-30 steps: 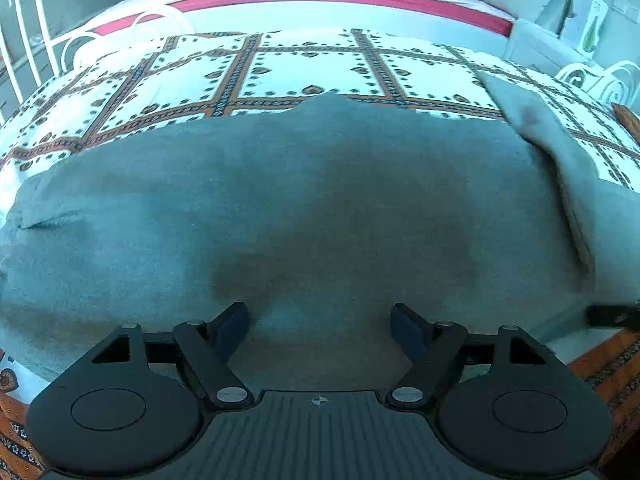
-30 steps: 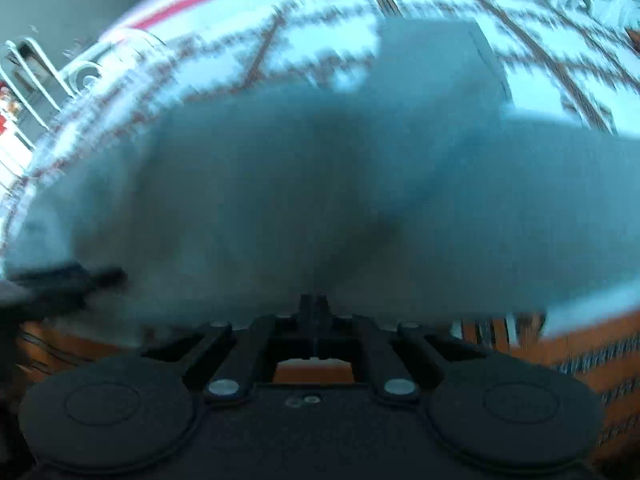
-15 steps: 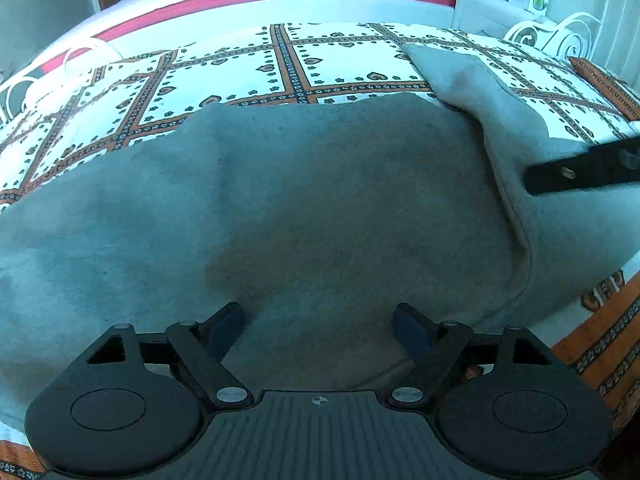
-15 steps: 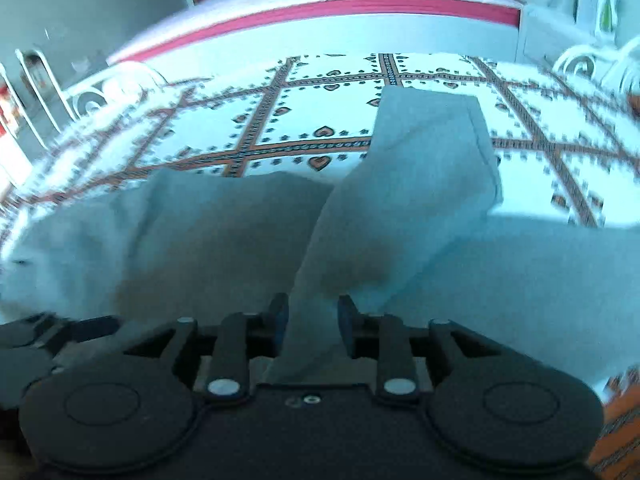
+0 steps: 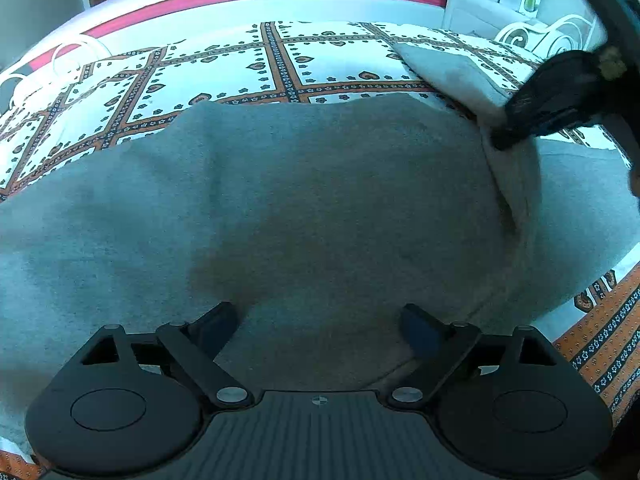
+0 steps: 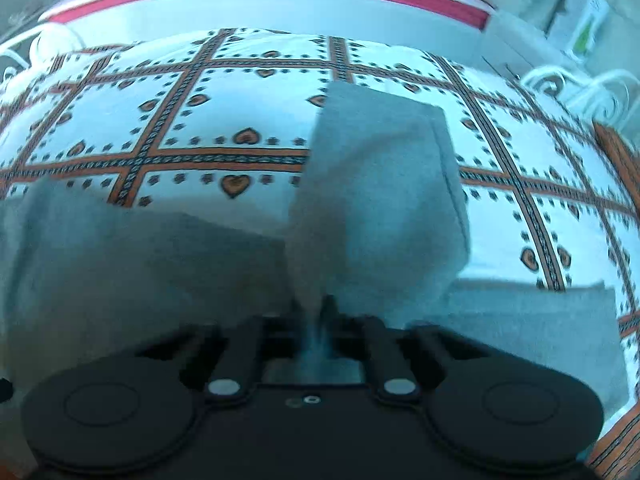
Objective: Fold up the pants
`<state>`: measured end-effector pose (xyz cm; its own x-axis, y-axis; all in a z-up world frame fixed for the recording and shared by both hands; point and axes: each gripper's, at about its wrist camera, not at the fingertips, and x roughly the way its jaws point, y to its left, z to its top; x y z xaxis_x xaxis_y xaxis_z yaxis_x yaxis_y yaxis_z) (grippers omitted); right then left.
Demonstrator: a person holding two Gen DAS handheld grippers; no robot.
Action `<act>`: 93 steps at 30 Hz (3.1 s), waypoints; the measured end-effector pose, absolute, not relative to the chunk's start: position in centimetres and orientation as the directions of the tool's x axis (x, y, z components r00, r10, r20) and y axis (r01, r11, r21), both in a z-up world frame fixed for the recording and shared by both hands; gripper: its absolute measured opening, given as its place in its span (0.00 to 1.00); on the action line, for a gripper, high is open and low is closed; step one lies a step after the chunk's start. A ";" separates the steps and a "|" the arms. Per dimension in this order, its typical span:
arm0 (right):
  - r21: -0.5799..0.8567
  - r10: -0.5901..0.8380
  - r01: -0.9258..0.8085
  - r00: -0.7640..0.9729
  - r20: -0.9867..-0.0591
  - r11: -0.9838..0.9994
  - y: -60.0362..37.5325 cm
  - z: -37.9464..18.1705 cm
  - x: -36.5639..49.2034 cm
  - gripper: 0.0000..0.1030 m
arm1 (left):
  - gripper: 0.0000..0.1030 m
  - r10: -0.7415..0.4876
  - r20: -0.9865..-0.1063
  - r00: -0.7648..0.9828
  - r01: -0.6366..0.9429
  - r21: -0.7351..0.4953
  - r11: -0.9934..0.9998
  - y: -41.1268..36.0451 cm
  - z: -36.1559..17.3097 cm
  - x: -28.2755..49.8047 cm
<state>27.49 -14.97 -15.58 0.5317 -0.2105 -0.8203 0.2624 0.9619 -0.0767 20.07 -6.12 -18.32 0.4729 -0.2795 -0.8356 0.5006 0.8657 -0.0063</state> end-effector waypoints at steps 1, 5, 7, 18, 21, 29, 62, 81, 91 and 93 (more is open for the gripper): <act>-0.052 -0.204 0.279 0.548 -0.811 0.959 -15.6 -15.2 26.7 0.00 | 0.87 -0.281 -0.836 0.472 0.501 -0.008 0.865 -6.1 -18.3 20.1; 0.056 -0.151 0.297 0.629 -0.763 0.953 -17.7 -13.0 22.2 0.00 | 0.87 -0.284 -0.835 0.472 0.501 -0.011 0.866 -5.9 -18.3 20.1; 0.145 -0.114 0.319 0.669 -0.735 0.936 -19.0 -12.2 18.8 0.00 | 0.88 -0.283 -0.834 0.474 0.498 -0.011 0.867 -5.9 -18.3 20.0; 0.113 -0.131 0.343 0.615 -0.778 0.933 -19.9 -16.2 13.0 0.21 | 0.92 -0.266 -0.833 0.485 0.496 0.012 0.868 -6.0 -18.5 19.8; -0.017 -0.204 0.273 0.673 -0.711 0.962 -18.9 -13.9 13.1 0.21 | 0.95 -0.262 -0.833 0.488 0.494 0.015 0.869 -6.2 -18.6 19.9; -0.111 -0.172 0.133 0.658 -0.733 0.985 -17.3 -14.7 18.8 0.21 | 0.96 -0.271 -0.829 0.490 0.486 0.002 0.874 -5.9 -18.3 19.8; -0.200 -0.295 0.217 0.716 -0.633 0.955 -23.7 -15.3 12.1 0.61 | 1.00 -0.318 -0.819 0.477 0.551 -0.003 0.835 -12.3 -18.7 17.7; -0.709 -0.328 -0.214 0.773 -0.543 0.672 -15.9 -20.7 15.8 0.24 | 1.00 -0.329 -0.815 0.478 0.544 -0.020 0.839 -12.0 -18.9 17.9; -0.552 -0.290 -0.109 0.758 -0.584 0.827 -18.2 -18.7 17.4 0.00 | 1.00 -0.335 -0.811 0.480 0.546 -0.022 0.837 -11.7 -18.8 17.9; -0.365 -0.258 0.028 0.757 -0.600 0.931 -21.0 -16.4 16.9 0.00 | 1.00 -0.335 -0.811 0.480 0.545 -0.023 0.838 -11.7 -18.8 17.9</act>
